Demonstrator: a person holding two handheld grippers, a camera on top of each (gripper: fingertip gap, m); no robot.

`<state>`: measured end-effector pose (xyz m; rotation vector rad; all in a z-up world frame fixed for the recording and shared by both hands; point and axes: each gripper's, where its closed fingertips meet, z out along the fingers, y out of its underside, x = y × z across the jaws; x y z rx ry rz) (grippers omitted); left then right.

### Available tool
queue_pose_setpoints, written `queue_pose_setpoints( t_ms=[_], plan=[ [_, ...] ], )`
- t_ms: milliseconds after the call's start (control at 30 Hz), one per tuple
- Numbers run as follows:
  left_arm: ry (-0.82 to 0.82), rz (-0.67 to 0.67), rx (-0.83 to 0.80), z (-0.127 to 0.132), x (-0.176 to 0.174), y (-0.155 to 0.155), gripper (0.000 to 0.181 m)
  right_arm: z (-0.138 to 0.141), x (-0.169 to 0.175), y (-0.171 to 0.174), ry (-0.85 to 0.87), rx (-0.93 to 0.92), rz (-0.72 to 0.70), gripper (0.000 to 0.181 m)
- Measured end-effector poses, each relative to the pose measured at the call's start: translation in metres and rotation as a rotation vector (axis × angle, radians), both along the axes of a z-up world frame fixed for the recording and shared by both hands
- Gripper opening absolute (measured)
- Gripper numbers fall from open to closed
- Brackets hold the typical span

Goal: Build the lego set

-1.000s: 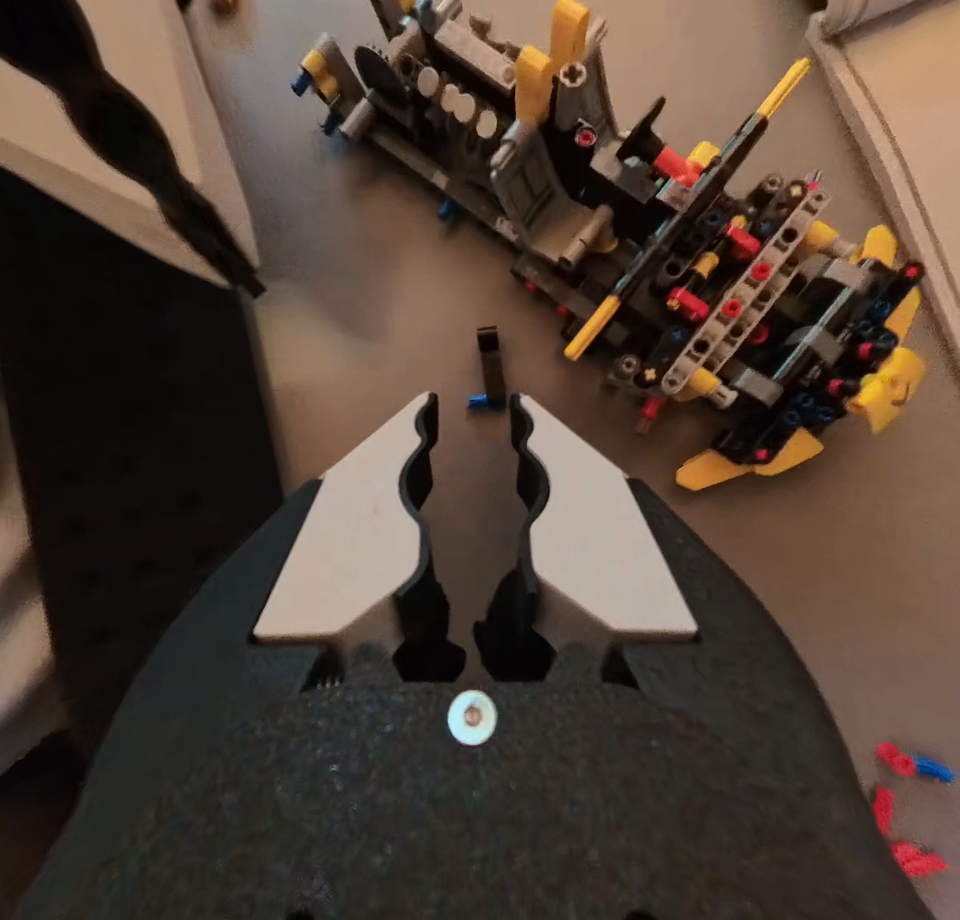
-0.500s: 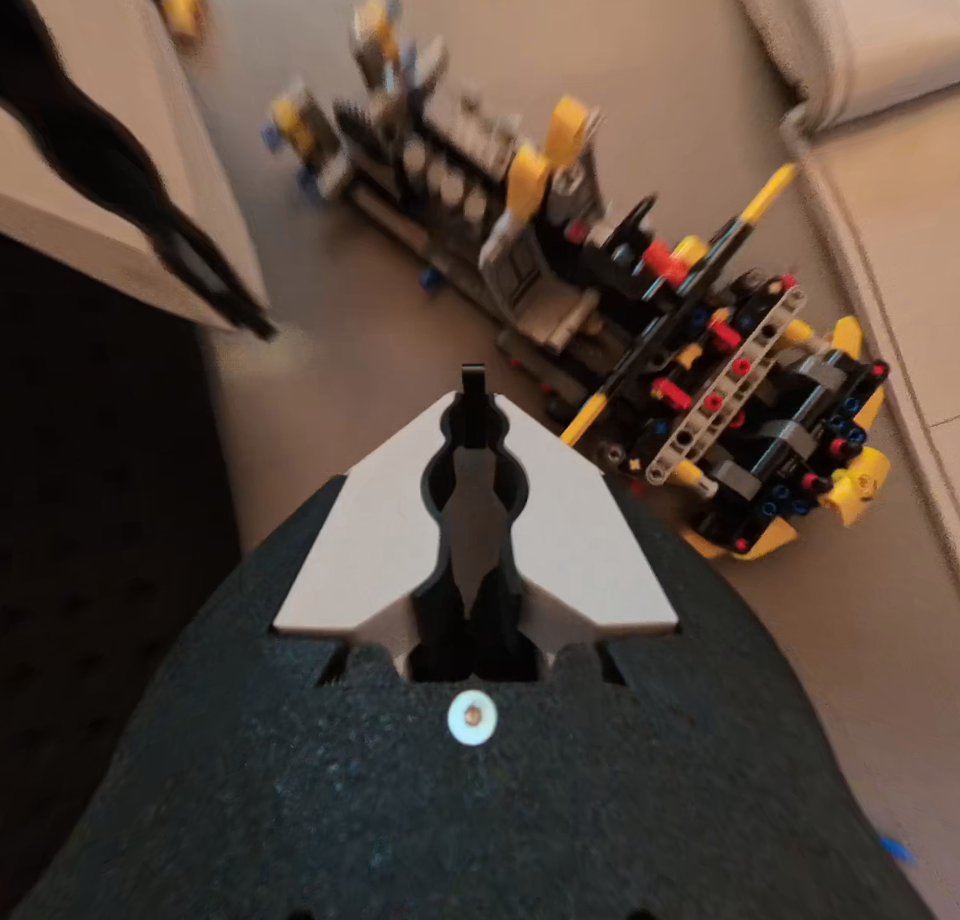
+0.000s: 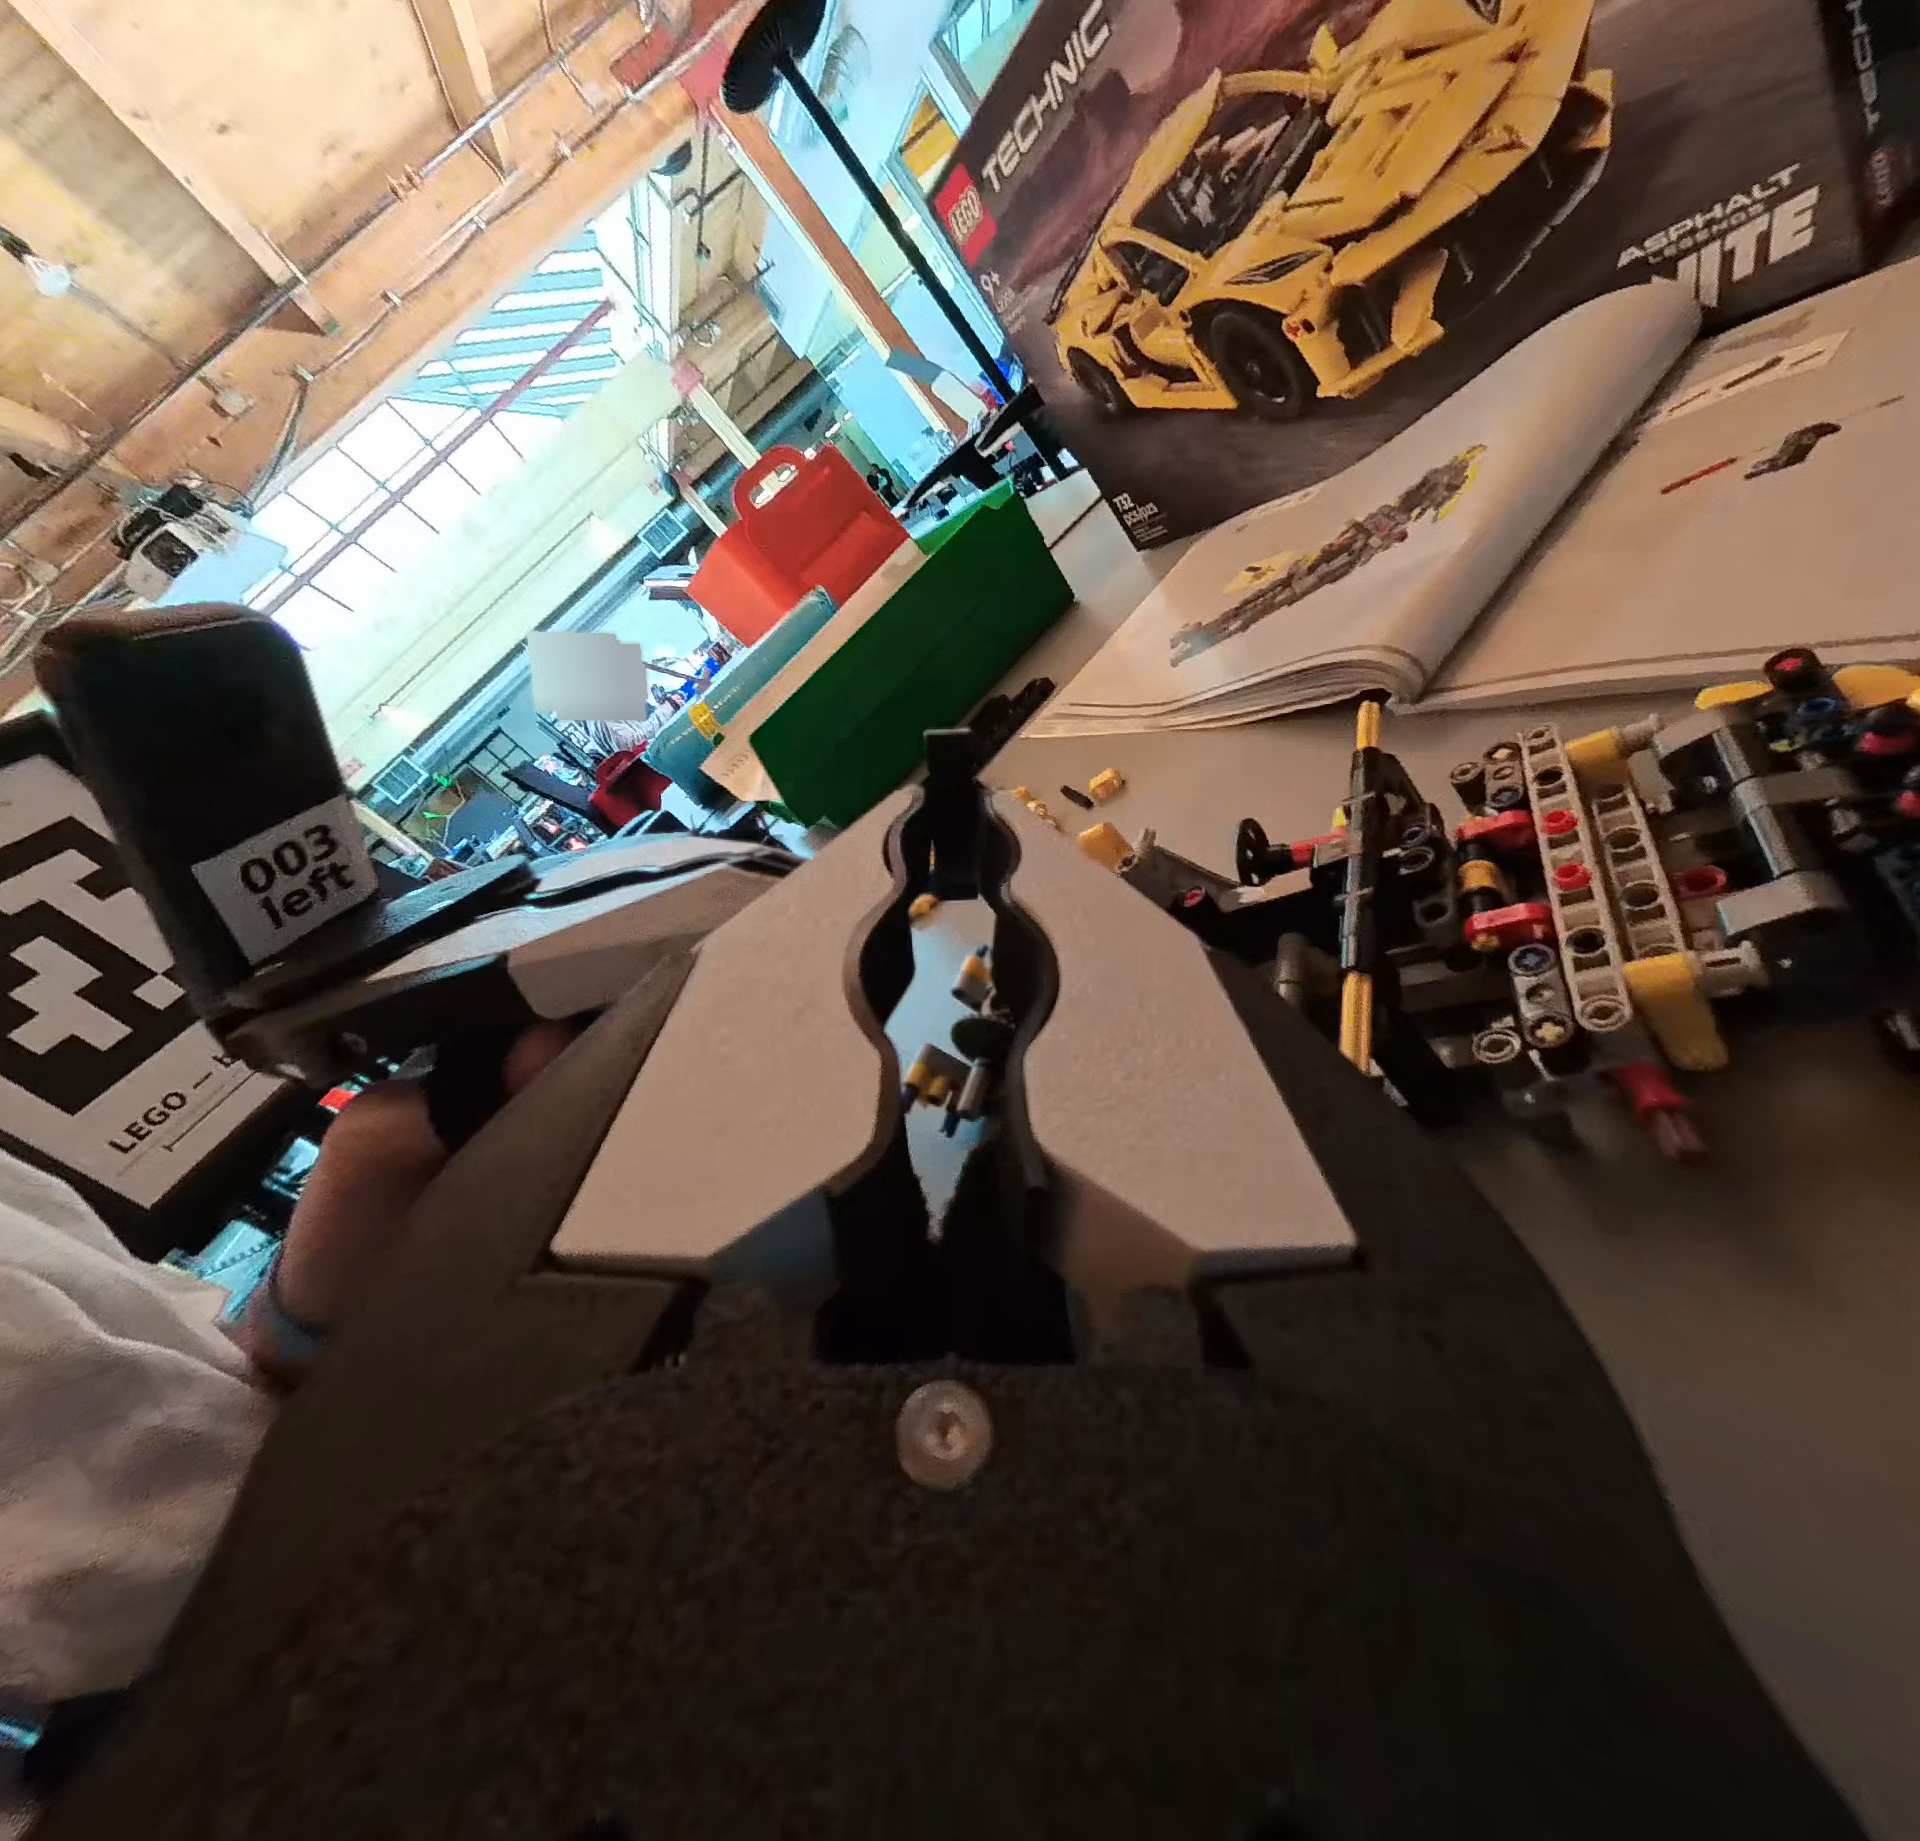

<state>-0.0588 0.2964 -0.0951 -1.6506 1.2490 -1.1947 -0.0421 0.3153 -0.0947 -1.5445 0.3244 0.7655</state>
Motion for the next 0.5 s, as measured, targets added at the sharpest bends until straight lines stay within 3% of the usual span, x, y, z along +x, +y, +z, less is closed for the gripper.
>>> queue_pose_setpoints(
  t_ms=[167,500],
  plan=[
    [-0.024,-0.057,-0.019,0.008,0.002,-0.013,0.005,-0.003,-0.003,0.002,-0.043,-0.019,0.004,0.007],
    [0.064,0.053,0.087,-0.006,-0.001,0.011,0.005,-0.006,-0.008,-0.001,-0.019,-0.055,0.039,0.007]
  ],
)
